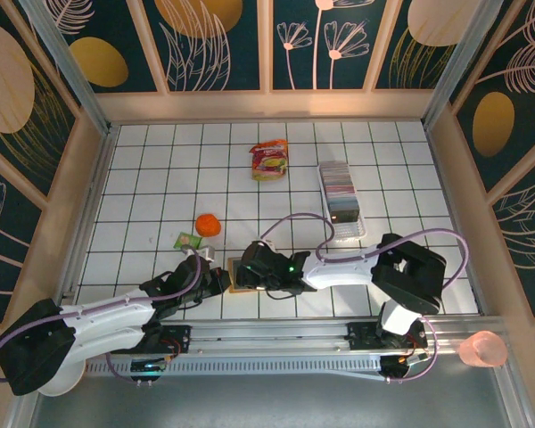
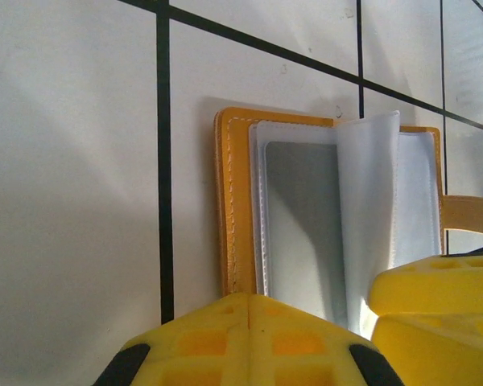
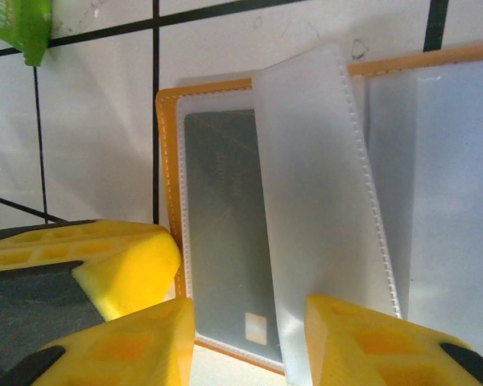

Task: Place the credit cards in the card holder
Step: Flip over the card slot in the card holder.

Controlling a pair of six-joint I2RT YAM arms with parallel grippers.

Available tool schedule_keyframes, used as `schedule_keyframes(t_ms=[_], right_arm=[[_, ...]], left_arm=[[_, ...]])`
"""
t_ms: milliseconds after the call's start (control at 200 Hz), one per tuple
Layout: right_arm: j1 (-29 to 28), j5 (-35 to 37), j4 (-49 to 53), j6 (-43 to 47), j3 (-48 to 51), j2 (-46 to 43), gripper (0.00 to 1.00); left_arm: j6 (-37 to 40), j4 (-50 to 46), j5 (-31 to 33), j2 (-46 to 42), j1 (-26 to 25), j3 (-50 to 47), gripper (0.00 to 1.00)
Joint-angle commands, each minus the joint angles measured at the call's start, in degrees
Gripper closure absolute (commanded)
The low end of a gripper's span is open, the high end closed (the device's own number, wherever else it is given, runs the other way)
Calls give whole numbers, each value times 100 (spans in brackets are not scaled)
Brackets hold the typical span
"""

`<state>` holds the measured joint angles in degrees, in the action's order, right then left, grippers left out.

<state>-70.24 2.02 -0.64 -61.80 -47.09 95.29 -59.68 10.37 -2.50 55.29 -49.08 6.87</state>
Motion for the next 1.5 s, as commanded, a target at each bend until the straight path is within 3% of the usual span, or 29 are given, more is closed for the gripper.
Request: schedule_keyframes(t_ms=[0, 731, 871, 1131, 1236, 1341, 1496], right_arm=[[-51, -36, -265, -54, -15, 108, 59], [-72, -82, -1526, 566, -585, 59, 59], [-69, 106, -1293, 915, -817, -264, 59], [60, 1213, 280, 1850, -883, -1179, 58], [353, 1467, 767, 2591, -876, -1639, 59], [696, 1656, 798, 4244, -809, -2199, 60], [1102, 1536, 642, 8245, -484, -2939, 55]], left_arm=[[-91, 114, 57, -9, -12, -81, 100], [-356, -165, 487, -515, -14, -288, 100], [-417, -193, 536, -638, -14, -300, 100], [-328, -330, 554, -824, -14, -219, 100], [-229, -510, 623, -933, -14, -106, 100], [-107, -602, 644, -1020, -14, 18, 100], [93, -562, 463, -939, -13, 198, 96]])
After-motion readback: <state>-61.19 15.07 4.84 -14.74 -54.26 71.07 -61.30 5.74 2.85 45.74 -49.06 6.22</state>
